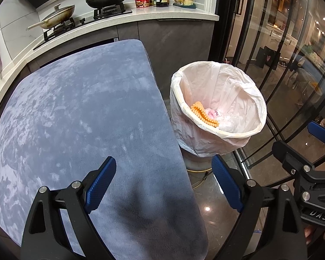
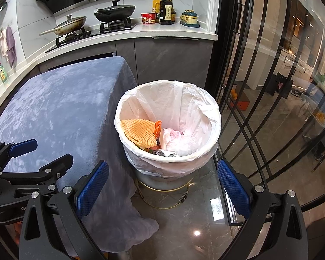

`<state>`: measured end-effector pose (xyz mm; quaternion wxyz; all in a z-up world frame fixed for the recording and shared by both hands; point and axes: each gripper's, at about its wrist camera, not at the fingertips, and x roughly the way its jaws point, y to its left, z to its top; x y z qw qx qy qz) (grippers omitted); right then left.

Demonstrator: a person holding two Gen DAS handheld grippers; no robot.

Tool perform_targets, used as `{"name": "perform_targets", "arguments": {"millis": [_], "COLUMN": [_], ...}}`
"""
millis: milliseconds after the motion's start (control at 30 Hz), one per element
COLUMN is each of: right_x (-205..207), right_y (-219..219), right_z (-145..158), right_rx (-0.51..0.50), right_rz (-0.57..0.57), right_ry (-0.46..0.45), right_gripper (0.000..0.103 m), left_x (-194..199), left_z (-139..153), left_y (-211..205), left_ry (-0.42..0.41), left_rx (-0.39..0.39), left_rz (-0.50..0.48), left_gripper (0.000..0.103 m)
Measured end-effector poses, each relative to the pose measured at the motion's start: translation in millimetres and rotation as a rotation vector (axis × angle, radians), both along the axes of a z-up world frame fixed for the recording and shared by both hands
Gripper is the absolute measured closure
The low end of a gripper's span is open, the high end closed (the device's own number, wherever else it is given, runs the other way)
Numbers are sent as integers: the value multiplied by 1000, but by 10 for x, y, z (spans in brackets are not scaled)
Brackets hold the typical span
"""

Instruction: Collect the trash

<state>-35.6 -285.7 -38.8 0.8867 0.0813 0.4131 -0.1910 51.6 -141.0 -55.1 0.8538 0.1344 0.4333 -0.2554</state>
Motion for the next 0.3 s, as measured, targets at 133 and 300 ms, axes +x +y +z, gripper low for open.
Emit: {"name": "perform_targets", "arguments": {"millis": [133,300], "right_x": [1,0], "right_y": [-5,-4], "right_z": [0,1], "right_rx": [3,3], "right_rz": [1,-1], "right_ry": [0,-2], "right_gripper": [7,7], "left_x": [-5,6], "left_z": [-6,-27], "left_y": [-9,-2], "left_ry": [-1,-1], "left_rx": [1,5], "left_rz": [6,10], "left_gripper": [18,17]}}
